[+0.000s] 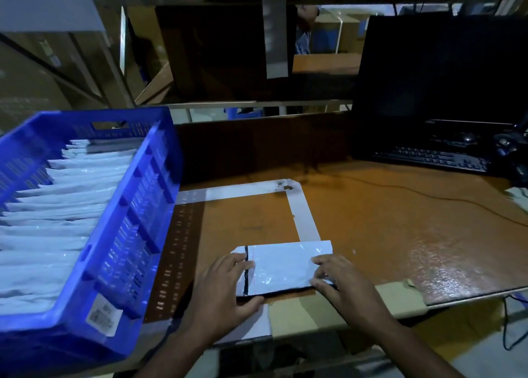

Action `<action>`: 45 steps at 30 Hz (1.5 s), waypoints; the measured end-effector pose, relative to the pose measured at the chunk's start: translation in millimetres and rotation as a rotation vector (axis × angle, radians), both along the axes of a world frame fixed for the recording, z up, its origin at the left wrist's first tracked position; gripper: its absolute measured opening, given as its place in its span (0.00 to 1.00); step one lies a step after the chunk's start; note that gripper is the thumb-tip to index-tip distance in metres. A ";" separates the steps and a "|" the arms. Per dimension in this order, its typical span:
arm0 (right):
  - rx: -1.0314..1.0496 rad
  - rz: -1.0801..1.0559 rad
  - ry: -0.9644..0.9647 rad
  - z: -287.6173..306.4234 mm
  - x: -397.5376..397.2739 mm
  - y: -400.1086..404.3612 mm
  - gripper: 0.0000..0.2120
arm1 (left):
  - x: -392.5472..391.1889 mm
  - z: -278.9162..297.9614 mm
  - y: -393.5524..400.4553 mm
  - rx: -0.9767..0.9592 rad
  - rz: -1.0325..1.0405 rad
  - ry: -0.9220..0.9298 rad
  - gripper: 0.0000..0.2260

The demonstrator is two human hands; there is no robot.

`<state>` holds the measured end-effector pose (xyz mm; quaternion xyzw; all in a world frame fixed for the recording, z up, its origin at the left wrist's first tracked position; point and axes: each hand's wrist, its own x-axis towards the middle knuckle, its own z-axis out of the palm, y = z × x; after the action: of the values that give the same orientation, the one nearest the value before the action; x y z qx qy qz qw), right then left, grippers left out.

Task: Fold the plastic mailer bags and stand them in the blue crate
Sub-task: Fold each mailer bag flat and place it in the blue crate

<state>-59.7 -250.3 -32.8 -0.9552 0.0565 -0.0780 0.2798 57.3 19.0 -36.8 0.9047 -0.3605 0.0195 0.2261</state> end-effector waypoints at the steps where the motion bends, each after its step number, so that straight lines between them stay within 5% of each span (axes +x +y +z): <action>1: 0.008 -0.026 -0.009 5.7 2.4 1.7 0.02 | 2.6 1.4 -0.5 -0.043 0.014 -0.021 0.22; 6: 0.075 -0.201 -0.123 38.8 26.7 3.7 0.03 | 15.3 31.4 -8.9 -0.237 0.304 -0.105 0.06; 11: 0.044 -0.296 -0.243 52.2 67.0 2.6 0.10 | 35.1 47.2 -17.2 -0.239 0.434 0.004 0.16; 15: -0.214 -0.301 -0.294 41.4 78.0 16.6 0.11 | 36.7 32.5 -20.6 -0.160 0.503 -0.026 0.33; 19: -0.424 -0.167 -0.270 18.7 81.4 32.6 0.17 | 31.8 21.3 -29.3 -0.073 0.354 -0.265 0.30; 23: -0.369 0.060 -0.051 5.6 98.2 43.7 0.33 | 37.4 3.8 -47.3 0.138 0.129 -0.051 0.27; 25: -0.367 0.133 0.089 -3.1 99.2 45.3 0.41 | 37.5 -8.1 -46.0 0.257 0.060 0.001 0.38; 27: -0.368 0.136 0.153 -12.3 91.6 46.5 0.41 | 34.1 -19.1 -40.9 0.286 0.063 -0.016 0.44; 32: -0.372 0.116 0.183 -13.0 90.3 46.7 0.46 | 36.6 -19.8 -39.7 0.295 0.077 -0.030 0.36; 36: -0.315 0.086 0.202 -12.2 74.9 42.1 0.39 | 27.6 -17.9 -34.2 0.323 0.066 -0.027 0.35; 45: -0.358 -0.019 0.212 -17.3 56.2 30.6 0.42 | 27.4 -15.8 -28.5 0.224 0.183 0.074 0.40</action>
<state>-3.5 -219.6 -50.1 -0.9920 0.0799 0.0114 0.0975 84.7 -9.5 -52.6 0.9535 -0.2678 -0.0335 0.1342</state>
